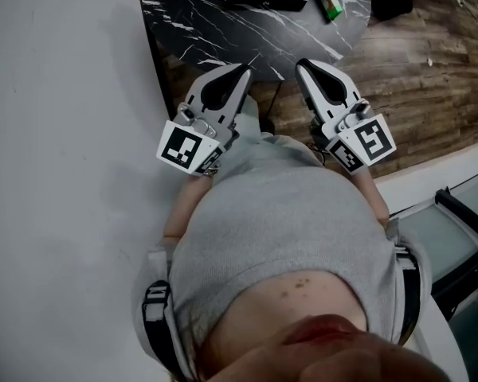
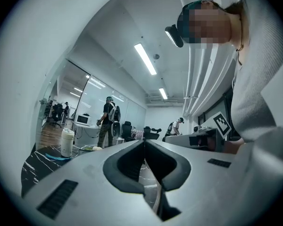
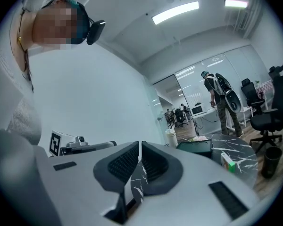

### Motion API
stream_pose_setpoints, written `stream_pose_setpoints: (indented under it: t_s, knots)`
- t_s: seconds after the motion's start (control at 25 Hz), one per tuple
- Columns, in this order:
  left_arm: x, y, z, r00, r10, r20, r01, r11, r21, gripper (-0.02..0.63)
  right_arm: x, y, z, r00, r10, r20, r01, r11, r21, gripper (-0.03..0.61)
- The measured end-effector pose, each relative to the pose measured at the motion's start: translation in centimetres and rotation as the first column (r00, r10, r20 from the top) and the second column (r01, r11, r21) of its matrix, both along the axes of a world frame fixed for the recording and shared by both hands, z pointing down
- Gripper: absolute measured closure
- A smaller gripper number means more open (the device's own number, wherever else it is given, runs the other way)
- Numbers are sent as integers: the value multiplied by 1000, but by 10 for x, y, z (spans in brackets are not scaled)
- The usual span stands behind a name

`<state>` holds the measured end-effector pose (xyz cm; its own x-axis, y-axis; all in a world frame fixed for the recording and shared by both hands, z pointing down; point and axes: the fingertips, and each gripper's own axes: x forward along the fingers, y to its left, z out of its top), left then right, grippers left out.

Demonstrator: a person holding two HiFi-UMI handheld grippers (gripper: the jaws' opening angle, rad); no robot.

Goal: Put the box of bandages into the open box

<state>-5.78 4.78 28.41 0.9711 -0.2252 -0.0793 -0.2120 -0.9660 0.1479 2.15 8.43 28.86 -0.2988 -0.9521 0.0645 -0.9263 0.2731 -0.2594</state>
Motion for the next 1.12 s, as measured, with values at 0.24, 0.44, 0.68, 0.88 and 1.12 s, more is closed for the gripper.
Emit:
stream_pose_setpoints:
  t_s: [0.24, 0.44, 0.68, 0.88, 1.12]
  knots:
    - [7, -14, 2, 1000, 13, 0, -13, 1000, 25, 601, 4, -17, -3, 1000, 9, -7, -9, 1000, 16, 503]
    - [23, -44, 7, 999, 50, 15, -51, 998, 28, 601, 17, -42, 1, 999, 38, -18, -38, 999, 2, 503]
    - [46, -91, 7, 996, 89, 24, -89, 996, 16, 601, 35, -87, -4, 997, 74, -19, -74, 997, 8, 503]
    - [63, -130, -1, 992, 123, -13, -122, 992, 24, 601, 50, -124, -5, 995, 102, -10, -102, 995, 11, 503]
    - [81, -165, -11, 987, 154, -36, -153, 988, 18, 601, 68, -157, -9, 990, 143, -3, -143, 990, 6, 503]
